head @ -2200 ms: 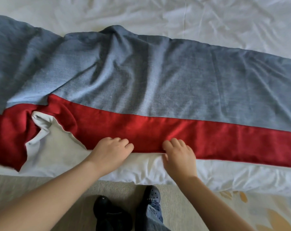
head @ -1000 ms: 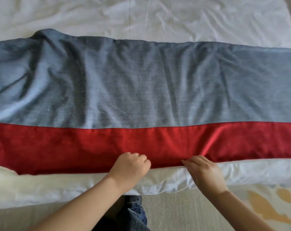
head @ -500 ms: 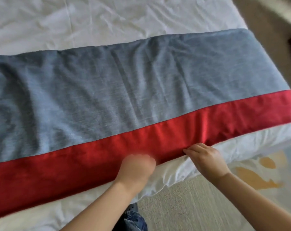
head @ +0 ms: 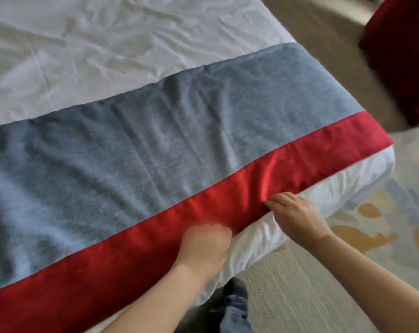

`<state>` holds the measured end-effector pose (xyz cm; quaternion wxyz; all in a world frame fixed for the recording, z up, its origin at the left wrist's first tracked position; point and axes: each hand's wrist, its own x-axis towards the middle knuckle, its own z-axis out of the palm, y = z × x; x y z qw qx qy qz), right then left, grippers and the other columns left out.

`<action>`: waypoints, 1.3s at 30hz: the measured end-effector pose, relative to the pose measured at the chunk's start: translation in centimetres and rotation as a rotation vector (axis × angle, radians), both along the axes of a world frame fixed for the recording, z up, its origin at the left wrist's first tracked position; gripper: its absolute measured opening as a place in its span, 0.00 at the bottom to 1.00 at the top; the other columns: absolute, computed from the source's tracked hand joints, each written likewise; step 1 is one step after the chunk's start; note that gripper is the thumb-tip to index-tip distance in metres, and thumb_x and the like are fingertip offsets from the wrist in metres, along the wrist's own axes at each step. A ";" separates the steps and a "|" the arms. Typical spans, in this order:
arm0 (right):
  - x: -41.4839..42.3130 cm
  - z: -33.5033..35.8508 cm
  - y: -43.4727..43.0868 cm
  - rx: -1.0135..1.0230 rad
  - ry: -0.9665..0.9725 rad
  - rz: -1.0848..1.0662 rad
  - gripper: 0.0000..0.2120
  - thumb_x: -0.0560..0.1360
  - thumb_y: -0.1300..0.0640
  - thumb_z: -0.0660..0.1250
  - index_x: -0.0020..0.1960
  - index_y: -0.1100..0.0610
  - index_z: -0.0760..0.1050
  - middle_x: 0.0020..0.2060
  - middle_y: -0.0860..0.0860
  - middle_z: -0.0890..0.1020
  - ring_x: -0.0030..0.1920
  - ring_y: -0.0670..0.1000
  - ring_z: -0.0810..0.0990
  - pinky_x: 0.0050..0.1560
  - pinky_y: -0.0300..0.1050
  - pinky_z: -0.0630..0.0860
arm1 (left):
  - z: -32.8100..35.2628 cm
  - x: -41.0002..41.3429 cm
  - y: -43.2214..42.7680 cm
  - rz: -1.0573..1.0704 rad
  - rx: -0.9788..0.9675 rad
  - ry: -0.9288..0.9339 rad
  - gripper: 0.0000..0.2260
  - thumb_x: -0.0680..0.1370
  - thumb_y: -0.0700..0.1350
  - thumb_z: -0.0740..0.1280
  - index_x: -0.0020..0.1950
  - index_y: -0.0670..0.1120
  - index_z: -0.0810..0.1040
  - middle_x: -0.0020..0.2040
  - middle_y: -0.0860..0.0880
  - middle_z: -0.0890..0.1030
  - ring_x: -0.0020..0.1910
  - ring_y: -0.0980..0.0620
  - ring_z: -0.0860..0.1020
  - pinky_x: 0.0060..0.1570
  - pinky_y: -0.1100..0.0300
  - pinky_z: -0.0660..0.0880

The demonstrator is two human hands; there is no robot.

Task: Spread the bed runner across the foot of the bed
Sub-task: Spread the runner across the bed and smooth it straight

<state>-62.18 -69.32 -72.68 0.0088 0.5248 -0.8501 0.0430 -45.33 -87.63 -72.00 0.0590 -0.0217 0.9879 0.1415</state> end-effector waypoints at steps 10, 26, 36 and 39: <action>-11.2 0.0 5.7 0.015 -0.042 0.028 0.11 0.59 0.67 0.78 0.36 0.56 0.80 0.30 0.49 0.76 0.30 0.52 0.76 0.27 0.46 0.75 | -0.6 -11.6 7.3 0.068 0.032 0.013 0.20 0.42 0.37 0.76 0.24 0.49 0.68 0.21 0.52 0.69 0.17 0.53 0.69 0.23 0.67 0.54; -26.2 -0.1 15.4 -0.006 0.046 -0.014 0.08 0.69 0.63 0.61 0.41 0.58 0.79 0.36 0.52 0.79 0.37 0.57 0.79 0.33 0.49 0.78 | -1.3 -25.8 16.8 0.048 -0.028 0.033 0.21 0.49 0.41 0.80 0.27 0.49 0.69 0.21 0.51 0.69 0.17 0.52 0.70 0.23 0.66 0.52; -28.4 -0.9 18.9 0.040 0.043 -0.166 0.13 0.58 0.72 0.75 0.35 0.57 0.79 0.31 0.50 0.77 0.33 0.55 0.78 0.23 0.45 0.75 | -1.2 -28.0 19.2 0.045 0.024 0.009 0.26 0.44 0.34 0.77 0.27 0.51 0.63 0.20 0.52 0.67 0.16 0.53 0.68 0.23 0.68 0.52; -28.7 -0.8 19.2 0.040 0.071 -0.166 0.13 0.59 0.73 0.75 0.35 0.58 0.79 0.30 0.51 0.77 0.32 0.55 0.78 0.23 0.45 0.75 | -0.9 -28.2 19.0 0.043 0.022 0.002 0.28 0.44 0.35 0.77 0.28 0.52 0.61 0.20 0.51 0.68 0.16 0.53 0.68 0.23 0.67 0.51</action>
